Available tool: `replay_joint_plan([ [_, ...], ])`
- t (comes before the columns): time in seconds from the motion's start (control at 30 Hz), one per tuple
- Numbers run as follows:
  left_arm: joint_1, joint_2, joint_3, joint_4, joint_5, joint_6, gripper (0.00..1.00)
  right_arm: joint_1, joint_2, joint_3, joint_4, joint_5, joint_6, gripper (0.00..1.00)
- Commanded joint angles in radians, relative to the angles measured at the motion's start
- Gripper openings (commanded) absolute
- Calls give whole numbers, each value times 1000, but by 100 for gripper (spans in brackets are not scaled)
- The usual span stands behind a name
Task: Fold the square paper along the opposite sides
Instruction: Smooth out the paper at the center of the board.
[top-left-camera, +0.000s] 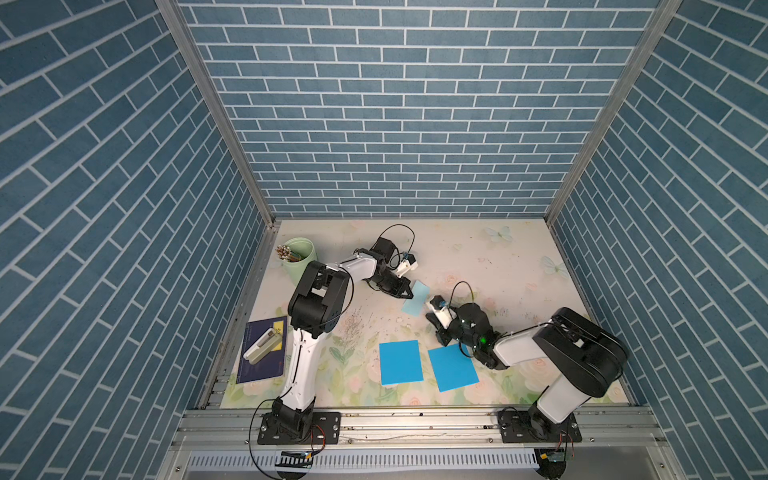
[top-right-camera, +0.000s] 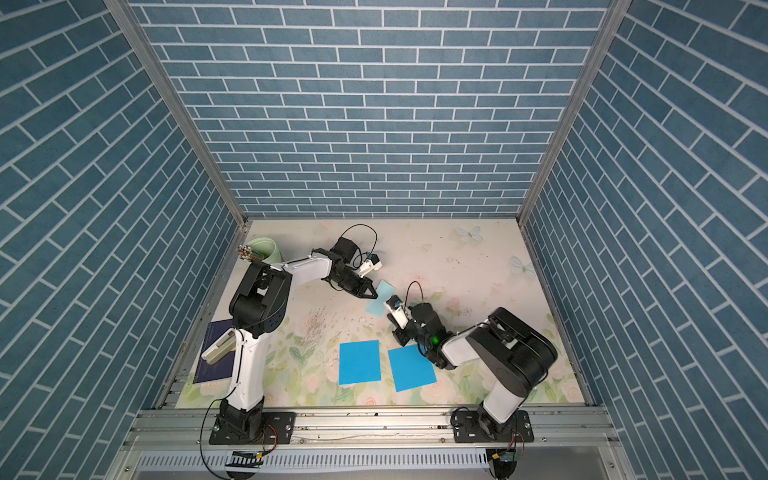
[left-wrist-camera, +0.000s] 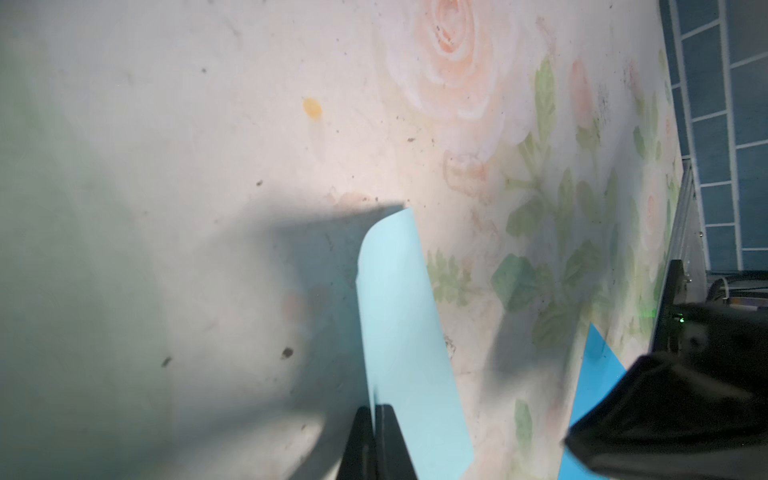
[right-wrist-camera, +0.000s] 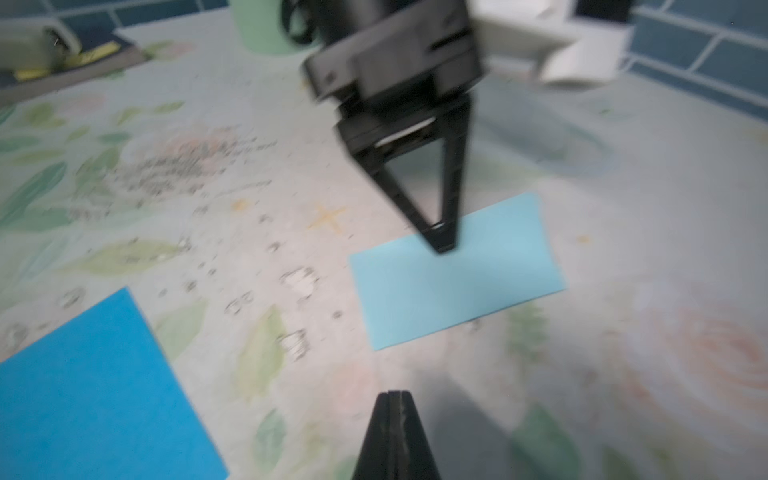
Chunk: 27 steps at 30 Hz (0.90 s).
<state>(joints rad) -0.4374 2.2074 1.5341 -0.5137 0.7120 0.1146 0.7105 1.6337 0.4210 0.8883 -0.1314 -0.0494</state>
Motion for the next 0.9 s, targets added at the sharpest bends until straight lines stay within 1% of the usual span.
replay_joint_plan([
  [0.0, 6, 38, -68, -41, -209, -60, 0, -73, 57, 88, 30, 15, -10, 0],
  [0.07, 6, 38, -84, -36, -241, -95, 0, -97, 132, 142, 62, -11, 15, 0],
  [0.13, 5, 26, -116, -13, -244, -118, 0, -106, 201, 203, 64, -29, 35, 0],
  [0.2, -1, 13, -135, 6, -240, -135, 0, -106, 264, 275, 15, -39, 41, 0],
  [0.3, -6, 4, -147, 17, -229, -159, 0, -107, 316, 317, -4, -57, 64, 0],
  [0.43, -6, 28, -142, 8, -227, -162, 0, -94, 359, 346, -27, -65, 85, 0],
  [0.53, -10, 47, -131, -6, -224, -158, 0, -78, 371, 391, -89, -51, 81, 0],
  [0.6, -12, 48, -129, -9, -224, -156, 0, -72, 389, 418, -131, -45, 110, 0],
  [0.77, -12, 48, -130, -17, -230, -152, 0, -62, 428, 411, -137, -5, 190, 0],
  [0.87, -10, 51, -134, -21, -235, -149, 0, -64, 426, 399, -153, 35, 217, 0],
])
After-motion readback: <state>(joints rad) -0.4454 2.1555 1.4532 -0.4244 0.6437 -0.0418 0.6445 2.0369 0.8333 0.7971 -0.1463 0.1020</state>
